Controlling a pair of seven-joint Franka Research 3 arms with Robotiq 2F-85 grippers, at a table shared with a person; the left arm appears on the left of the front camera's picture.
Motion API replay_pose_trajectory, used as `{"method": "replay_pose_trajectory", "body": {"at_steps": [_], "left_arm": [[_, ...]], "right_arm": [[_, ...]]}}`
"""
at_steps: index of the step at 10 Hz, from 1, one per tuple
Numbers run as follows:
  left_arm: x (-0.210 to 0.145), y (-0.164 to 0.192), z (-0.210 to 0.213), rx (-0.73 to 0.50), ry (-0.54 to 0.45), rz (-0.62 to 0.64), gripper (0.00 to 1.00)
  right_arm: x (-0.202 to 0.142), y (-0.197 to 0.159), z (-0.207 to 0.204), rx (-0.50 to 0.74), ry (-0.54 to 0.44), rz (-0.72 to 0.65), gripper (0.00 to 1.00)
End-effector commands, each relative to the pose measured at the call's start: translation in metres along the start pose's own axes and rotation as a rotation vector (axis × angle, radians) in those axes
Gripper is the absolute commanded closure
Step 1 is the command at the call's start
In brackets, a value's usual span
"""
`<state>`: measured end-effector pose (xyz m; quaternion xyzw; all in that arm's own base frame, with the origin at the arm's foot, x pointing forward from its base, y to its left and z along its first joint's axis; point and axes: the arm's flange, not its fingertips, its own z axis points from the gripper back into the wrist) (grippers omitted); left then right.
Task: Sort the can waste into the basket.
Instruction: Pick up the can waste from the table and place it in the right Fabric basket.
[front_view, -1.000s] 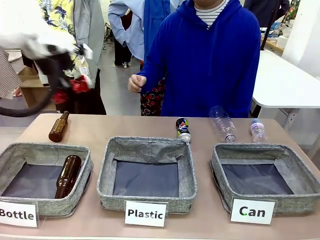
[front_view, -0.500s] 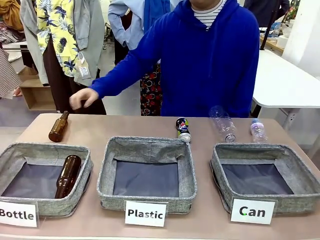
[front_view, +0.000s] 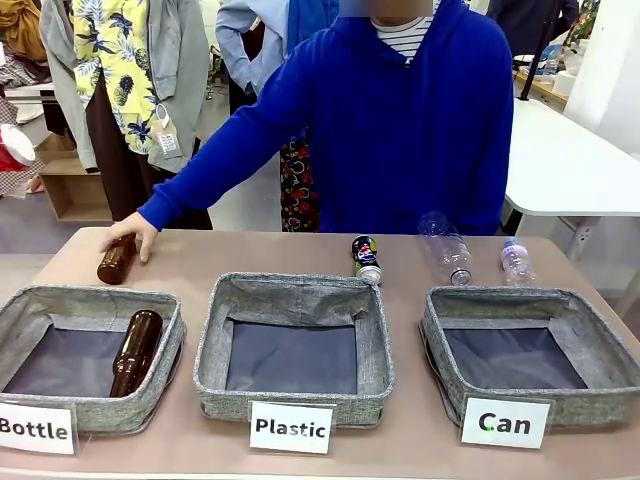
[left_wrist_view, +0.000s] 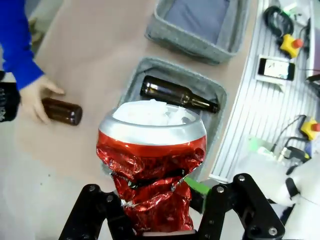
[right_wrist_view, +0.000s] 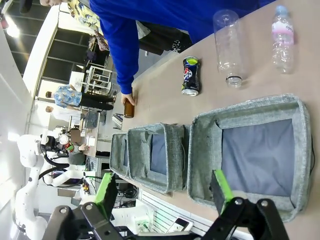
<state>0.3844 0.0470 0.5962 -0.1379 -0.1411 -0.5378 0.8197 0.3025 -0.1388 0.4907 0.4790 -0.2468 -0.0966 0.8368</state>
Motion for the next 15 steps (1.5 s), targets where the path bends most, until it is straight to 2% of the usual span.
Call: {"method": "replay_pose_trajectory", "body": {"at_steps": [1, 2, 4, 5, 6, 7, 8, 9, 10, 11, 12, 14, 15], "left_arm": [[0.059, -0.002, -0.007, 0.044, 0.014, -0.053, 1.00], [0.111, -0.020, -0.016, 0.047, -0.003, -0.169, 1.00], [0.231, -0.083, -0.061, 0.029, 0.045, -0.458, 1.00], [0.299, -0.126, -0.098, -0.016, 0.092, -0.654, 1.00], [0.368, -0.179, -0.148, -0.009, 0.157, -0.830, 1.00], [0.413, -0.224, -0.196, 0.005, 0.202, -0.939, 1.00], [0.448, -0.255, -0.242, 0.004, 0.176, -1.010, 1.00], [0.478, -0.274, -0.282, 0.022, 0.126, -1.034, 1.00], [0.503, -0.285, -0.315, -0.043, 0.056, -1.058, 1.00], [0.531, -0.290, -0.349, -0.112, -0.021, -1.068, 1.00], [0.548, -0.289, -0.374, -0.127, -0.071, -1.039, 1.00], [0.566, -0.282, -0.407, -0.131, -0.047, -0.952, 1.00], [0.571, -0.273, -0.414, -0.132, -0.017, -0.929, 1.00]], "right_arm": [[0.002, -0.001, -0.001, 0.027, -0.016, 0.025, 0.00], [0.002, -0.001, -0.001, 0.027, -0.016, 0.025, 0.00], [0.002, -0.001, -0.001, 0.027, -0.016, 0.025, 0.00], [0.002, -0.001, -0.001, 0.027, -0.016, 0.025, 0.00], [0.002, -0.001, -0.001, 0.027, -0.016, 0.025, 0.00], [0.002, -0.001, -0.001, 0.027, -0.016, 0.025, 0.00], [0.002, -0.001, -0.001, 0.027, -0.016, 0.025, 0.00], [0.000, 0.000, 0.001, 0.001, 0.000, 0.000, 0.00], [0.007, -0.006, 0.081, -0.083, -0.120, 0.034, 0.00], [0.000, -0.025, 0.169, -0.218, -0.194, 0.061, 0.00], [-0.015, -0.046, 0.223, -0.285, -0.266, 0.061, 0.00], [-0.043, -0.088, 0.270, -0.228, -0.368, -0.028, 0.00], [-0.044, -0.104, 0.268, -0.228, -0.427, -0.086, 0.00]]}}
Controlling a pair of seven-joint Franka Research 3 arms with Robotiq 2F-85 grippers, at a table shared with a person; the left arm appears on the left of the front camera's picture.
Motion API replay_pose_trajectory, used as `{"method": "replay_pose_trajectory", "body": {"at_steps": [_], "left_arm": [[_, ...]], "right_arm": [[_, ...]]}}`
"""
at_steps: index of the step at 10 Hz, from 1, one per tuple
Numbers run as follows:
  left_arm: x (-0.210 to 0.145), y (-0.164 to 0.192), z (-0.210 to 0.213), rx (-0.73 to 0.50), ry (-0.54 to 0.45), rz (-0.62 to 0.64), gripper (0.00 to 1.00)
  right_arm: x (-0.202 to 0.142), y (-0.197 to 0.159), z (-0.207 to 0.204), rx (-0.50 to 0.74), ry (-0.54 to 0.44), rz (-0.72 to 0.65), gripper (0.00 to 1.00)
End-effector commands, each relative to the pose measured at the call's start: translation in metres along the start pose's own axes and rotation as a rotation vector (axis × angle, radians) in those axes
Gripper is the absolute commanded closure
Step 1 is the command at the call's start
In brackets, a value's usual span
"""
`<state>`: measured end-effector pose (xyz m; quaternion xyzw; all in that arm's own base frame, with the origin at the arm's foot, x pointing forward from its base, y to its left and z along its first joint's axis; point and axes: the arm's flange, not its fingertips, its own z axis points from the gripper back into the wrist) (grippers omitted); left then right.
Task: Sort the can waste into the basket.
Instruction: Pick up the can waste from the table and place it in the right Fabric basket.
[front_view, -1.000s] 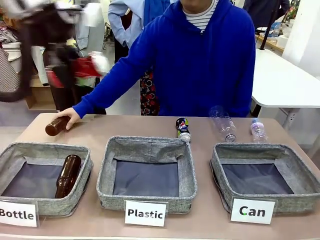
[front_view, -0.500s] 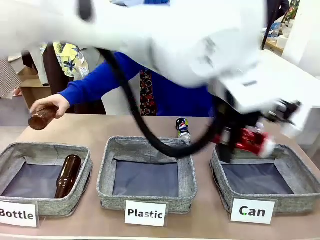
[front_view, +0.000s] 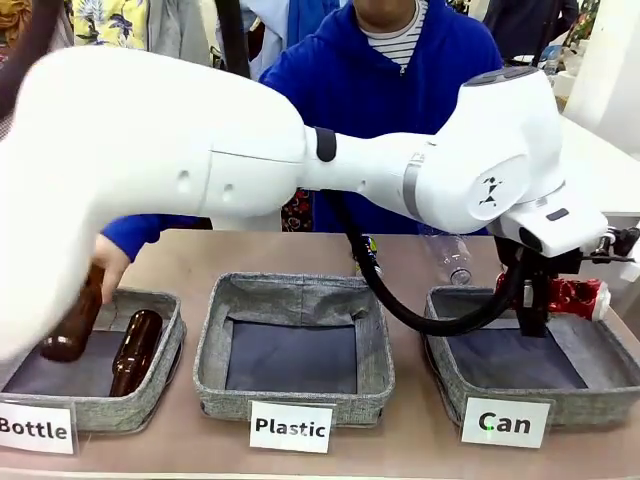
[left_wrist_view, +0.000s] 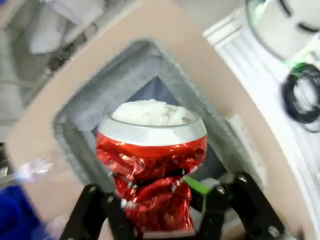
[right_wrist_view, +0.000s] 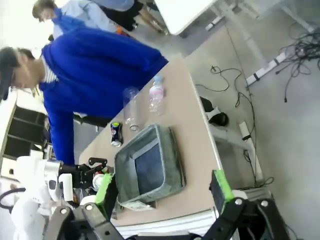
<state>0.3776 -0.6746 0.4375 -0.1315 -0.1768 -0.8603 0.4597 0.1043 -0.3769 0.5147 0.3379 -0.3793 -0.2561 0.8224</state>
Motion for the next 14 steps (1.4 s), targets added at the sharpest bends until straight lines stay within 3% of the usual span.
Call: {"method": "replay_pose_trajectory", "body": {"at_steps": [1, 5, 6, 7, 8, 9, 11, 12, 13, 14], "left_arm": [[0.014, 0.024, 0.001, -0.016, 0.069, 0.050, 1.00], [0.011, 0.024, -0.004, -0.012, 0.091, 0.053, 1.00], [0.009, 0.024, -0.005, -0.007, 0.096, 0.050, 0.92], [0.006, 0.025, -0.004, -0.017, 0.111, 0.036, 0.43], [0.005, 0.024, -0.002, -0.011, 0.107, 0.036, 0.35], [0.006, 0.023, 0.001, -0.004, 0.102, 0.029, 0.00], [0.004, 0.020, 0.005, 0.007, 0.099, 0.025, 0.00], [0.002, 0.018, 0.009, 0.002, 0.099, 0.020, 0.10], [-0.002, 0.015, 0.016, 0.006, 0.098, 0.019, 0.00], [-0.006, 0.011, 0.025, 0.011, 0.092, 0.020, 0.00]], "right_arm": [[0.000, 0.026, -0.006, -0.003, 0.031, 0.055, 0.00], [0.000, 0.026, -0.006, -0.003, 0.031, 0.055, 0.00], [0.000, 0.026, -0.006, -0.003, 0.031, 0.055, 0.00], [0.000, 0.026, -0.006, -0.003, 0.031, 0.055, 0.00], [0.000, 0.026, -0.006, -0.003, 0.031, 0.055, 0.00], [0.000, 0.026, -0.006, -0.003, 0.031, 0.055, 0.00], [0.000, 0.026, -0.006, -0.003, 0.031, 0.055, 0.00], [0.000, 0.026, -0.006, -0.003, 0.031, 0.055, 0.00], [0.000, 0.026, -0.006, -0.003, 0.031, 0.055, 0.00], [0.000, 0.026, -0.006, -0.003, 0.031, 0.055, 0.00]]}}
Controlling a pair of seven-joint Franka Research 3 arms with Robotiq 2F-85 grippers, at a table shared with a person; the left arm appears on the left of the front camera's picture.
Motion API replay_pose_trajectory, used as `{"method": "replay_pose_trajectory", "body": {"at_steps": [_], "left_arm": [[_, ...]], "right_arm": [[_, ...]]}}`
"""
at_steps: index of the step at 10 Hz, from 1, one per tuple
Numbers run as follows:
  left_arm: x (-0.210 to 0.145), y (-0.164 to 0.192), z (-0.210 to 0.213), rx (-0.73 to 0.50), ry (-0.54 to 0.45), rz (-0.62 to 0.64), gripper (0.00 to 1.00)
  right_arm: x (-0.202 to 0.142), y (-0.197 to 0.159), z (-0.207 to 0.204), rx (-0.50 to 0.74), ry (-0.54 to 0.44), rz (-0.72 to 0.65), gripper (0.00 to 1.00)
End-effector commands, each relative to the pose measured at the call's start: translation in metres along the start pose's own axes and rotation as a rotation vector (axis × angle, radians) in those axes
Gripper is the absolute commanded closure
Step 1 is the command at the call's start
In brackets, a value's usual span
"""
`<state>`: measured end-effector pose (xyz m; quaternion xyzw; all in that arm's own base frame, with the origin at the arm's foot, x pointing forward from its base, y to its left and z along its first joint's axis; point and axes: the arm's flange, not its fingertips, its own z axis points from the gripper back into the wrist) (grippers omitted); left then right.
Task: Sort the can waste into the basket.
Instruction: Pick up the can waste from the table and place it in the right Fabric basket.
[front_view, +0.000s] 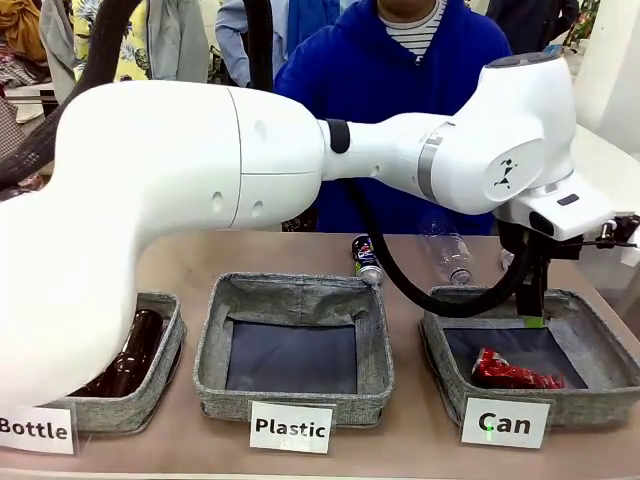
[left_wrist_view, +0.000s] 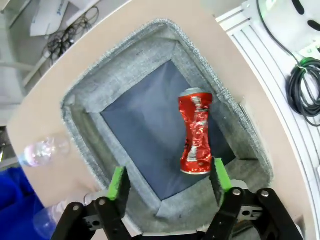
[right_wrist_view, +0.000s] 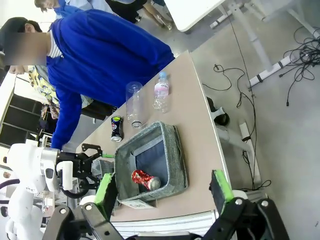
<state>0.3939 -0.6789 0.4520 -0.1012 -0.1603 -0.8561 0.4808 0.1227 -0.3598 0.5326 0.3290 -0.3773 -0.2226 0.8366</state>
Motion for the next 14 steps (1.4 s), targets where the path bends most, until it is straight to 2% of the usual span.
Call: {"method": "replay_pose_trajectory", "body": {"at_steps": [1, 2, 3, 5, 7, 9, 11, 12, 14], "left_arm": [[-0.013, -0.012, 0.024, 0.001, 0.010, -0.011, 0.00], [-0.024, -0.018, 0.043, -0.009, 0.004, 0.004, 0.00], [-0.044, -0.026, 0.077, -0.045, 0.005, 0.046, 0.00], [-0.098, -0.044, 0.146, 0.005, -0.034, 0.152, 0.00], [-0.181, -0.076, 0.217, 0.053, -0.078, 0.314, 0.00], [-0.287, -0.137, 0.285, 0.151, -0.171, 0.543, 0.00], [-0.387, -0.207, 0.327, 0.245, -0.319, 0.806, 0.00], [-0.441, -0.242, 0.340, 0.245, -0.464, 1.006, 0.00], [-0.522, -0.298, 0.341, 0.074, -0.763, 1.246, 0.00]], "right_arm": [[-0.007, -0.001, 0.006, -0.003, -0.002, -0.013, 0.00], [0.000, 0.000, 0.000, 0.000, 0.000, 0.000, 0.00], [-0.002, 0.022, -0.011, 0.012, 0.022, 0.055, 0.00], [-0.003, 0.077, -0.059, 0.040, 0.129, 0.158, 0.00], [-0.015, 0.150, -0.114, 0.062, 0.253, 0.287, 0.00], [-0.049, 0.222, -0.174, 0.122, 0.356, 0.399, 0.00], [-0.100, 0.276, -0.223, 0.222, 0.475, 0.473, 0.00], [-0.124, 0.293, -0.254, 0.290, 0.481, 0.448, 0.00], [-0.142, 0.301, -0.286, 0.427, 0.607, 0.293, 0.00]]}}
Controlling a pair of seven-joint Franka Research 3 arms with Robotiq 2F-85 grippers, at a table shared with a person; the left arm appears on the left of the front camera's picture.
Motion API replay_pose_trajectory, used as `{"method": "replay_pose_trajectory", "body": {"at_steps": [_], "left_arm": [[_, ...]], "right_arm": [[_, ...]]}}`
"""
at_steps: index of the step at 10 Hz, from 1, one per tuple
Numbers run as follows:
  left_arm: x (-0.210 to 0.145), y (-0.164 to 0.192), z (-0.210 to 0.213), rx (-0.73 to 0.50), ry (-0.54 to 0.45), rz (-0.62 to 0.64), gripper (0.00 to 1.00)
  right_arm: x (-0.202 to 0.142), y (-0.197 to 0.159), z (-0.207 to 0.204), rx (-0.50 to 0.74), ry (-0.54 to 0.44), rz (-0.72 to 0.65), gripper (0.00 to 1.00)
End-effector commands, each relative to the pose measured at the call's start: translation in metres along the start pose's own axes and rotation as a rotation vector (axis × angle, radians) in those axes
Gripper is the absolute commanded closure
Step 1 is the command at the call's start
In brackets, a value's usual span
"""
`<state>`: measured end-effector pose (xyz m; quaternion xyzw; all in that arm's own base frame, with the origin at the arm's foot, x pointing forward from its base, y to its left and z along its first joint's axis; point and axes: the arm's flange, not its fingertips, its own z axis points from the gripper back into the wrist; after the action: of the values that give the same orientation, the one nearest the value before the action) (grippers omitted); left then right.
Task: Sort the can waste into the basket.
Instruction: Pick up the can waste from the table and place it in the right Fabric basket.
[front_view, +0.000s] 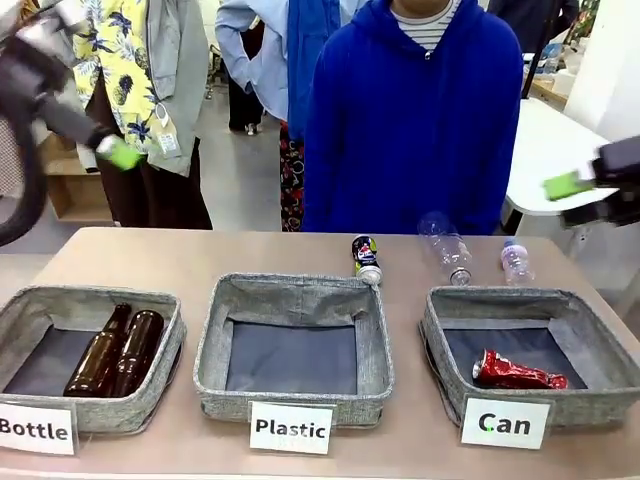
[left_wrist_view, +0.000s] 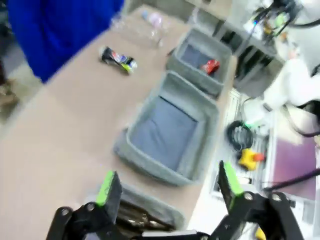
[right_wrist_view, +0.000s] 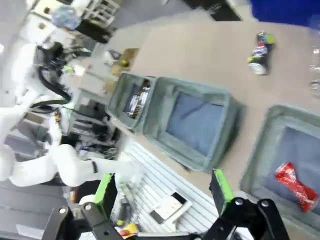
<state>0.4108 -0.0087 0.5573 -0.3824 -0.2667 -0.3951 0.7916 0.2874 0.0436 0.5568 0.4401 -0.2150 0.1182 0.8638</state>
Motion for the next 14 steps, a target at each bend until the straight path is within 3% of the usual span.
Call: {"method": "replay_pose_trajectory", "body": {"at_steps": [1, 2, 3, 4, 5, 6, 7, 8, 14], "left_arm": [[-0.055, 0.033, 0.026, -0.166, -0.147, 0.235, 0.00], [-0.106, 0.049, 0.044, -0.188, -0.250, 0.341, 0.00], [-0.145, 0.055, 0.054, -0.206, -0.355, 0.385, 0.00], [-0.179, 0.054, 0.059, -0.219, -0.469, 0.414, 0.00], [-0.198, 0.057, 0.057, -0.254, -0.529, 0.362, 0.00], [-0.172, 0.056, 0.064, -0.221, -0.335, 0.414, 0.00], [-0.172, 0.056, 0.064, -0.221, -0.335, 0.414, 0.00], [-0.172, 0.056, 0.064, -0.221, -0.335, 0.414, 0.00], [-0.172, 0.056, 0.064, -0.221, -0.335, 0.414, 0.00]], "right_arm": [[-0.005, -0.026, -0.019, 0.141, -0.037, -0.134, 0.00], [-0.003, -0.046, -0.019, 0.188, -0.063, -0.200, 0.00], [-0.002, -0.068, -0.015, 0.154, -0.140, -0.239, 0.00], [-0.011, -0.090, -0.006, 0.100, -0.176, -0.255, 0.00], [-0.016, -0.111, 0.008, 0.071, -0.210, -0.276, 0.00], [-0.017, -0.132, 0.024, 0.010, -0.286, -0.311, 0.00], [-0.021, -0.150, 0.040, -0.047, -0.351, -0.335, 0.00], [0.015, -0.123, 0.028, 0.061, -0.216, -0.317, 0.00], [0.015, -0.123, 0.028, 0.061, -0.216, -0.317, 0.00]]}}
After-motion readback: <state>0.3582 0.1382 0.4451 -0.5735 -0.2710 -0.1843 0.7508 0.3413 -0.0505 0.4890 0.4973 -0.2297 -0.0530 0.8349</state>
